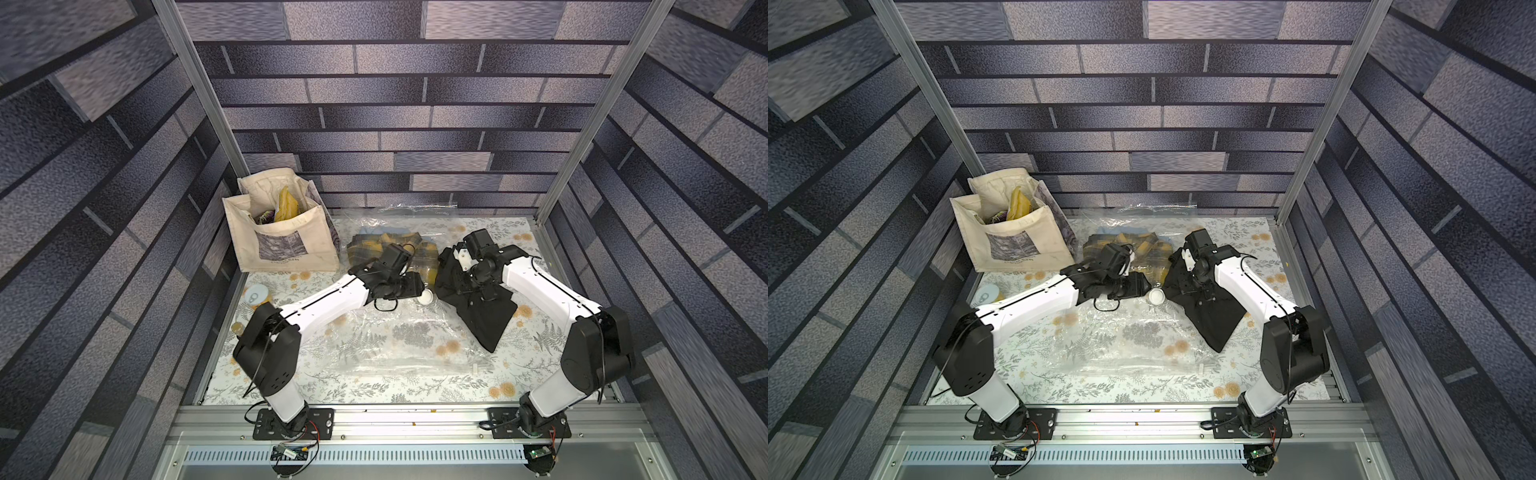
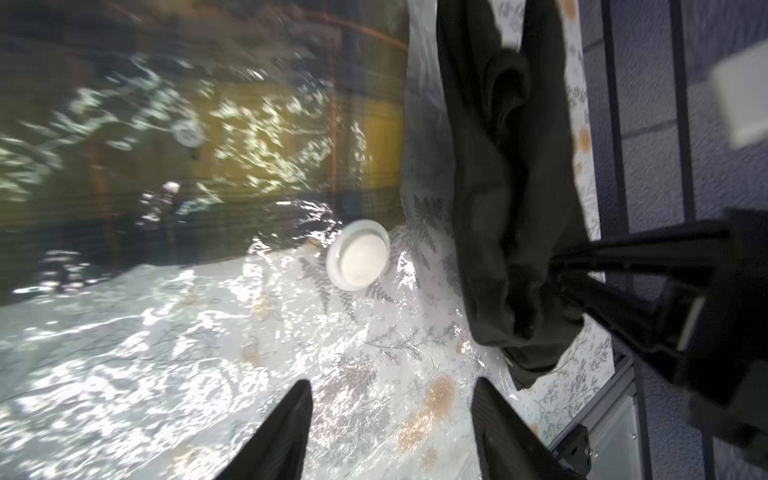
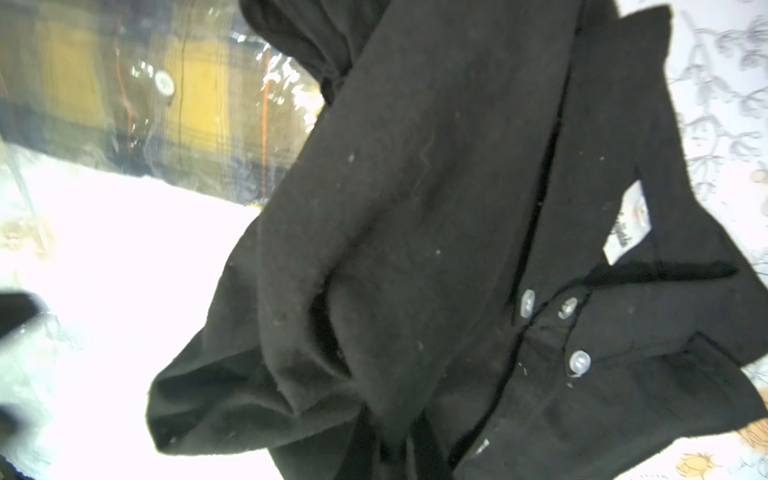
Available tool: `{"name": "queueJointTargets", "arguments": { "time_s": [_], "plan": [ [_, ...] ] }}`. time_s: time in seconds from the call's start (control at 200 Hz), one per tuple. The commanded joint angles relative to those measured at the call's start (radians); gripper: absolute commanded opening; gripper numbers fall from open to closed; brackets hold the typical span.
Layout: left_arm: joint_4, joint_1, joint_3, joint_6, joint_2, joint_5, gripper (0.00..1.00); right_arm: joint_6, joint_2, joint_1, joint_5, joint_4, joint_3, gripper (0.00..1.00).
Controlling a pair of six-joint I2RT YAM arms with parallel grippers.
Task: Place the folded shirt into the vacuum bag
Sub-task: Move the shirt from the vacuum bag, then adjust the shirt in the vacuum bag.
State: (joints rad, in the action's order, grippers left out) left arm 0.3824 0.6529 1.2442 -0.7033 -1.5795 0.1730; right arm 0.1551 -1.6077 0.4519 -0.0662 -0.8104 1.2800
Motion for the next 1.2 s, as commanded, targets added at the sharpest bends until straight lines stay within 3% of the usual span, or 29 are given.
{"name": "queueJointTargets", "arguments": {
  "time_s": [0.0, 0.09, 0.18, 0.351, 0.441, 0.686, 1.032, 1.197],
  "plan": [
    [0.145, -0.075, -0.078, 0.042, 0.086, -0.087, 0.64, -0.032, -0.014, 0.116, 0.029, -0.002, -0.041, 0.00],
    [0.169, -0.116, -0.111, 0.064, 0.137, -0.102, 0.64, -0.033, -0.062, 0.214, 0.060, 0.023, -0.087, 0.00],
    [0.169, -0.121, -0.114, 0.077, 0.156, -0.110, 0.64, -0.021, -0.135, 0.259, 0.080, 0.049, -0.108, 0.09],
    [0.166, -0.092, -0.059, 0.118, 0.121, -0.098, 0.65, -0.023, -0.140, 0.269, 0.051, 0.057, -0.088, 0.49],
    [0.181, -0.070, -0.013, 0.164, 0.091, -0.103, 0.69, -0.001, -0.045, 0.258, -0.034, 0.060, -0.090, 0.59],
    [0.224, 0.004, 0.148, 0.292, -0.067, -0.118, 0.73, 0.304, 0.249, 0.014, -0.178, 0.086, -0.268, 0.64],
    [0.363, 0.131, 0.451, 0.388, -0.370, -0.162, 0.71, 0.489, 0.516, -0.292, 0.007, 0.054, -0.534, 0.65],
    [0.399, 0.147, 0.528, 0.406, -0.440, -0.179, 0.68, 0.504, 0.523, -0.419, -0.023, 0.140, -0.618, 0.63]
  ]
}}
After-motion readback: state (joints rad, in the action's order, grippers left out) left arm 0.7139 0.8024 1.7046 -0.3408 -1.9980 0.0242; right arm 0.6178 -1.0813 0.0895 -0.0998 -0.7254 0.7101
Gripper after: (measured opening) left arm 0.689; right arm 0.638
